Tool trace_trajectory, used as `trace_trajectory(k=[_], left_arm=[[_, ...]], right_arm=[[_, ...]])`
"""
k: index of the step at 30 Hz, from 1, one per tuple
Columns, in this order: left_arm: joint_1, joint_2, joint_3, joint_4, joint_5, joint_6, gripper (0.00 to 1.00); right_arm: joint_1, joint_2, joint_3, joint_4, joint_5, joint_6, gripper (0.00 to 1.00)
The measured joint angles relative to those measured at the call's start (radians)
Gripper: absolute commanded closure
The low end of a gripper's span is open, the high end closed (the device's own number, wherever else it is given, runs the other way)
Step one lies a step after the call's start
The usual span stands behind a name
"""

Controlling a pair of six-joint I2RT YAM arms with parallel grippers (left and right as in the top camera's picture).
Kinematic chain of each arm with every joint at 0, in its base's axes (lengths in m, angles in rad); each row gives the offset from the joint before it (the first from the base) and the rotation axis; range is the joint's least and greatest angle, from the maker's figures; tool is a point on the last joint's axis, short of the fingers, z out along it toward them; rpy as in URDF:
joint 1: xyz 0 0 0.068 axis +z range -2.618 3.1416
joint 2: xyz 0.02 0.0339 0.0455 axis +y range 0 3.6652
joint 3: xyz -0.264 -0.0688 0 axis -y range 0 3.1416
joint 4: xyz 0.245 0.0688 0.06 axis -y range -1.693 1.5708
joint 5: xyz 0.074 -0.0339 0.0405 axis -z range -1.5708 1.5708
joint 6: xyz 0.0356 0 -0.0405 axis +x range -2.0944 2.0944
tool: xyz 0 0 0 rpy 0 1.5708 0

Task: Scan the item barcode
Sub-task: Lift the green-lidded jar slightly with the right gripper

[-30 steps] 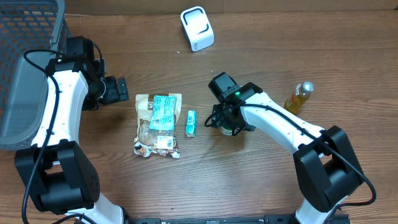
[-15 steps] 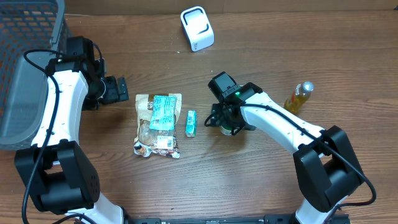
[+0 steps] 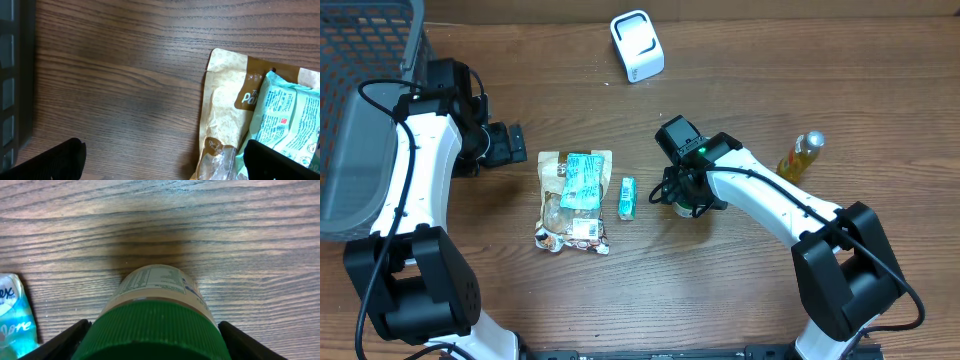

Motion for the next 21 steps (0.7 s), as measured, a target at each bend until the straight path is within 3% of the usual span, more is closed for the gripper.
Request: trace_trajectory(k=[21], left_arm=[[0.0,0.0,0.0,0.0,0.0,0.0,0.0]], right_arm=[[0.0,0.0,0.0,0.014,0.0,0.0,0.18]])
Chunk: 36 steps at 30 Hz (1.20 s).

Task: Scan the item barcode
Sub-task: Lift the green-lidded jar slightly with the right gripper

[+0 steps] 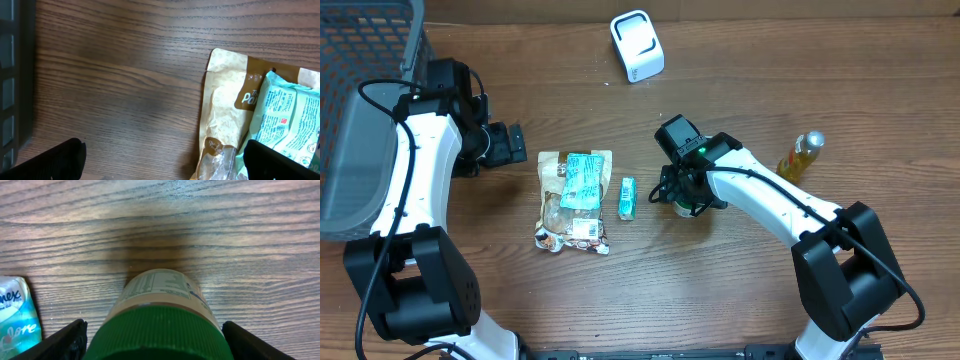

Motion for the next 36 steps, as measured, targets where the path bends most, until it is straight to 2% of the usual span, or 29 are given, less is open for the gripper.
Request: trace_trajectory(k=[4,7,15,18,20,25,31,36], left_arm=[[0.0,0.0,0.0,0.0,0.0,0.0,0.01],[0.0,0.0,0.0,0.0,0.0,0.0,0.0],[0.0,0.0,0.0,0.0,0.0,0.0,0.0],[0.0,0.0,0.0,0.0,0.0,0.0,0.0],[0.0,0.0,0.0,0.0,0.0,0.0,0.0],[0.0,0.0,0.0,0.0,0.0,0.0,0.0],[0.0,0.0,0.0,0.0,0.0,0.0,0.0],[0.0,0.0,0.0,0.0,0.0,0.0,0.0]], right_arm=[[0.0,0.0,0.0,-0.014,0.0,-0.001,0.23],[0.0,0.0,0.0,-0.015,0.0,0.0,0.32],[0.0,0.0,0.0,-0.021,0.001,0.0,0.35],[0.0,0.0,0.0,-0.012,0.002,-0.001,0.45],[0.0,0.0,0.0,-0.002,0.001,0.0,0.47],[0.0,0.0,0.0,0.029,-0.016,-0.011,0.47],[0.002,0.0,0.0,0.043,-0.045,-0.121,0.41],[0.003,0.0,0.0,0.043,-0.052,-0.199,0.27]])
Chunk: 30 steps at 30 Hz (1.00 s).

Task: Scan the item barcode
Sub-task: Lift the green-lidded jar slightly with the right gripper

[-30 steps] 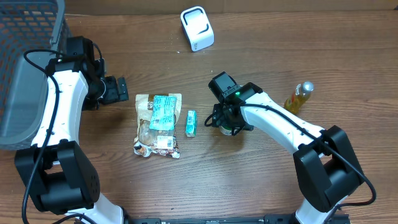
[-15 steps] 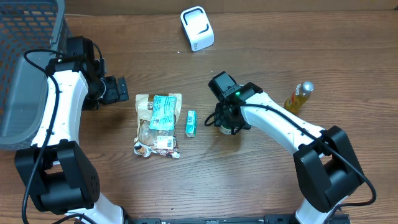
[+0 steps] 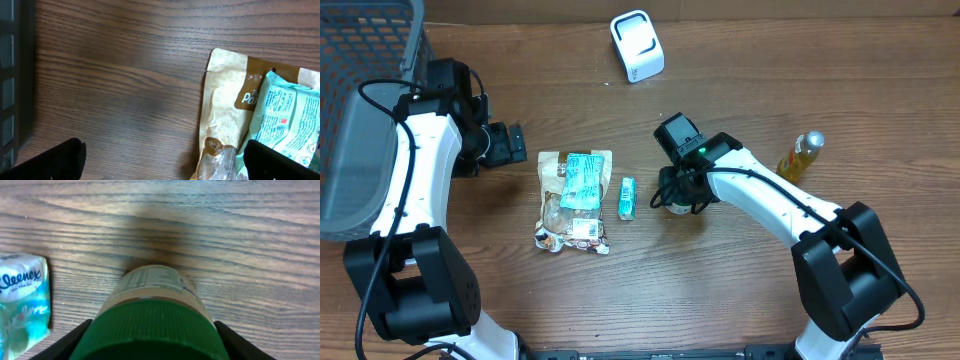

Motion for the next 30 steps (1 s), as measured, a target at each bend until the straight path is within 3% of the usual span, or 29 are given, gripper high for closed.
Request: trace_trajectory(k=[1,4,30], left_arm=[[0.0,0.0,0.0,0.0,0.0,0.0,0.0],[0.0,0.0,0.0,0.0,0.0,0.0,0.0],[0.0,0.0,0.0,0.0,0.0,0.0,0.0]], right_arm=[[0.001,0.0,0.0,0.0,-0.001,-0.005,0.22],[0.004,0.0,0.0,-0.002,-0.008,-0.012,0.2],[0.005,0.0,-0.001,-0.003,-0.015,0.041,0.21]])
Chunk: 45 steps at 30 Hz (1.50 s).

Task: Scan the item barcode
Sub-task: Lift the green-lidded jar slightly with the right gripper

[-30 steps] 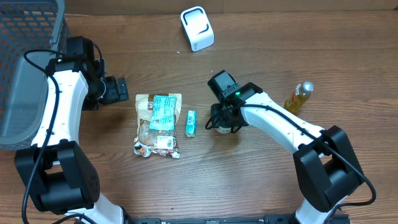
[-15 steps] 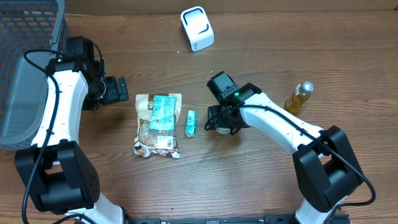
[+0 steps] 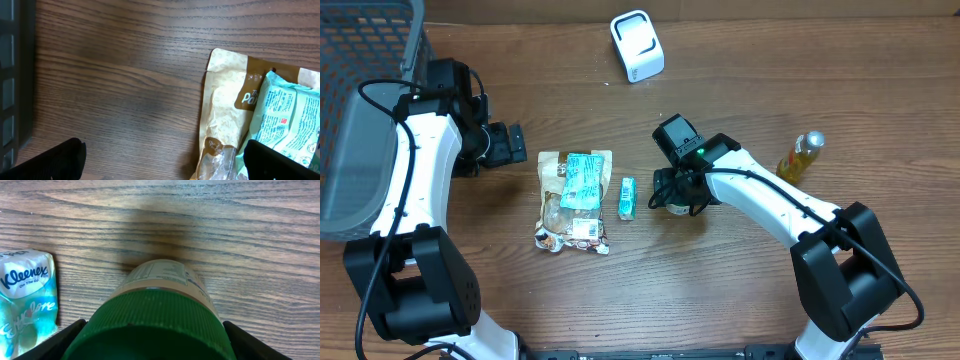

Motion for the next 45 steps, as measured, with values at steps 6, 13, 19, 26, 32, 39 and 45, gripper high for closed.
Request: trace_trajectory(k=[6,13,19,26,32,39,45], left_arm=[[0.0,0.0,0.0,0.0,0.0,0.0,0.0],[0.0,0.0,0.0,0.0,0.0,0.0,0.0],[0.0,0.0,0.0,0.0,0.0,0.0,0.0],[0.0,0.0,0.0,0.0,0.0,0.0,0.0],[0.0,0.0,0.0,0.0,0.0,0.0,0.0],[0.0,0.0,0.0,0.0,0.0,0.0,0.0],[0.0,0.0,0.0,0.0,0.0,0.0,0.0]], right_arm=[[0.0,0.0,0.0,0.016,0.0,0.0,0.21],[0.0,0.0,0.0,0.015,0.001,0.0,0.21],[0.0,0.0,0.0,0.014,0.0,0.0,0.21],[0.0,0.0,0.0,0.003,0.0,0.01,0.21],[0.0,0.001,-0.001,-0.006,0.0,0.018,0.21],[0.0,0.014,-0.01,0.0,0.0,0.024,0.25],[0.0,0.015,-0.01,0.007,0.005,0.025,0.42]])
